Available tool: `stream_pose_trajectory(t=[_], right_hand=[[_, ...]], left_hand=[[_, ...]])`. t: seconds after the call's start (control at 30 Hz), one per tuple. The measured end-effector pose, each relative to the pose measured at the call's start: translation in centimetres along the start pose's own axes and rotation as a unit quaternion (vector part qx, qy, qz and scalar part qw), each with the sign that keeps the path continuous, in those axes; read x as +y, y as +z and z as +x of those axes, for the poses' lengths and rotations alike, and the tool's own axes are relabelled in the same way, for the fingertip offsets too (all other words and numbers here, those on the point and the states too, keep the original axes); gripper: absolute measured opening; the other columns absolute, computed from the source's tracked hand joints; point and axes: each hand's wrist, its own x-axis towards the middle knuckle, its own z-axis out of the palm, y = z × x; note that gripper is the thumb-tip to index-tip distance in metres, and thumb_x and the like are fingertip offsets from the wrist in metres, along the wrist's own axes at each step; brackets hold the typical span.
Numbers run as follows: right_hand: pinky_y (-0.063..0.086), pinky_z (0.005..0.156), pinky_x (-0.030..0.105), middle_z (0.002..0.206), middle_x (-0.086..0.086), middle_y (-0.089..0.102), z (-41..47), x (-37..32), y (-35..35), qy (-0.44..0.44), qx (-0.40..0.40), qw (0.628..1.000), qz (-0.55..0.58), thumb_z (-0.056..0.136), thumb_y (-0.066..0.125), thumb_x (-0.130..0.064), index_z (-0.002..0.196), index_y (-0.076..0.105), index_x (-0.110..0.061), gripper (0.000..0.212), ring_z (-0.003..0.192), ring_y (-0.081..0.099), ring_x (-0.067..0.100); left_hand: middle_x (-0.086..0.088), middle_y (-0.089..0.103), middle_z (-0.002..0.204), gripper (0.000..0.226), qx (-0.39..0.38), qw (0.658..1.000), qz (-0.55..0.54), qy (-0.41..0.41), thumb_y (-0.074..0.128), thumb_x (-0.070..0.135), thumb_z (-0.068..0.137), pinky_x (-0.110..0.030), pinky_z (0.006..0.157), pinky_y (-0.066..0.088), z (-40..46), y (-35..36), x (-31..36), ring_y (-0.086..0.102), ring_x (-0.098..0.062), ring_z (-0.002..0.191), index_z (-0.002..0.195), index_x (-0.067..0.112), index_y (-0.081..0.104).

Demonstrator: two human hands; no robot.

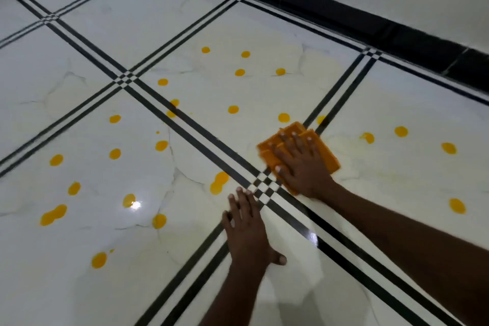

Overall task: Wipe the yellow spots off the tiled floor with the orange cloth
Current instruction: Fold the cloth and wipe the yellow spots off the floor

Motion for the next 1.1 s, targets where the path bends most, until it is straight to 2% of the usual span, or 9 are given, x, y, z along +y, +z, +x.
stream_pose_trajectory(t=[0.13,0.2,0.33,0.43,0.53,0.7,0.9,1.0,1.1], right_hand=[[0.004,0.125,0.061,0.171,0.012,0.013,-7.4,2.0,0.4,0.226,0.061,0.972,0.025,0.100,0.030,-0.054,0.163,0.012,-0.034,0.069,0.156,0.013,0.040],[0.006,0.124,0.063,0.170,0.016,0.014,-9.0,0.0,1.1,0.205,0.066,0.976,0.019,0.099,0.033,-0.053,0.163,0.013,-0.031,0.070,0.155,0.015,0.044],[0.005,0.124,0.062,0.171,0.010,0.010,-5.2,3.4,0.8,0.026,0.022,0.999,-0.011,0.100,0.025,-0.057,0.163,0.011,-0.035,0.068,0.158,0.006,0.036],[0.008,0.124,0.061,0.168,0.014,0.023,-5.2,9.8,-0.3,0.193,0.044,0.980,0.006,0.098,0.020,-0.058,0.162,0.024,-0.029,0.070,0.155,0.016,0.039],[0.007,0.123,0.064,0.167,0.018,0.025,-9.7,8.5,0.3,0.294,0.076,0.952,0.032,0.098,0.022,-0.055,0.162,0.024,-0.027,0.070,0.152,0.021,0.045],[0.001,0.124,0.062,0.171,0.012,0.014,-6.4,8.1,0.0,0.101,0.032,0.994,0.025,0.098,0.020,-0.058,0.163,0.015,-0.034,0.069,0.157,0.008,0.039],[0.005,0.122,0.064,0.167,0.018,0.023,-5.6,16.9,-1.4,0.356,0.063,0.931,0.058,0.091,0.014,-0.060,0.161,0.027,-0.027,0.078,0.154,0.017,0.044],[0.002,0.121,0.065,0.167,0.020,0.022,-7.6,14.0,-1.1,0.315,0.056,0.946,0.062,0.092,0.014,-0.058,0.162,0.023,-0.027,0.076,0.154,0.016,0.047],[-0.001,0.123,0.062,0.170,0.014,0.014,-6.6,17.9,-1.2,0.216,-0.003,0.976,0.030,0.093,0.004,-0.062,0.162,0.016,-0.032,0.076,0.156,0.009,0.042]], left_hand=[[-0.023,-0.016,0.163,0.136,0.027,0.999,-0.011,0.017,0.075,0.066,0.069,-0.054,0.121,0.005,0.6,-1.5,2.3,-0.015,-0.039,0.151,0.156,0.004,-0.010],[-0.019,-0.008,0.165,0.127,0.064,0.993,-0.051,0.087,0.069,0.070,0.072,-0.051,0.122,0.002,1.9,-2.0,3.7,-0.009,-0.033,0.153,0.158,0.009,-0.003],[-0.015,-0.010,0.166,0.132,0.081,0.985,-0.001,0.155,0.064,0.079,0.068,-0.050,0.123,0.003,5.4,-2.1,5.2,-0.008,-0.032,0.153,0.158,0.010,-0.005],[-0.014,-0.017,0.165,0.133,0.093,0.981,0.034,0.166,0.062,0.081,0.068,-0.049,0.124,0.001,5.8,-1.6,4.8,-0.014,-0.031,0.153,0.158,0.011,-0.008],[-0.013,-0.023,0.163,0.136,0.063,0.974,0.049,0.214,0.064,0.079,0.069,-0.047,0.122,-0.006,5.9,-1.6,6.9,-0.021,-0.028,0.151,0.157,0.010,-0.014],[-0.020,-0.022,0.162,0.147,0.036,0.979,0.064,0.191,0.070,0.078,0.062,-0.046,0.123,-0.004,6.8,-1.6,11.0,-0.019,-0.033,0.151,0.155,0.003,-0.015],[-0.028,-0.010,0.162,0.145,0.037,0.977,0.139,0.158,0.081,0.065,0.062,-0.051,0.124,0.009,7.0,-2.4,13.6,-0.006,-0.043,0.151,0.154,-0.002,-0.009],[-0.023,-0.019,0.162,0.145,0.016,0.970,0.093,0.225,0.081,0.065,0.063,-0.051,0.122,0.003,7.9,-2.0,16.8,-0.015,-0.038,0.151,0.155,0.004,-0.013],[-0.020,-0.023,0.162,0.149,0.029,0.971,0.091,0.220,0.077,0.073,0.060,-0.051,0.123,0.001,8.3,-1.4,17.5,-0.019,-0.036,0.151,0.155,0.007,-0.017]])
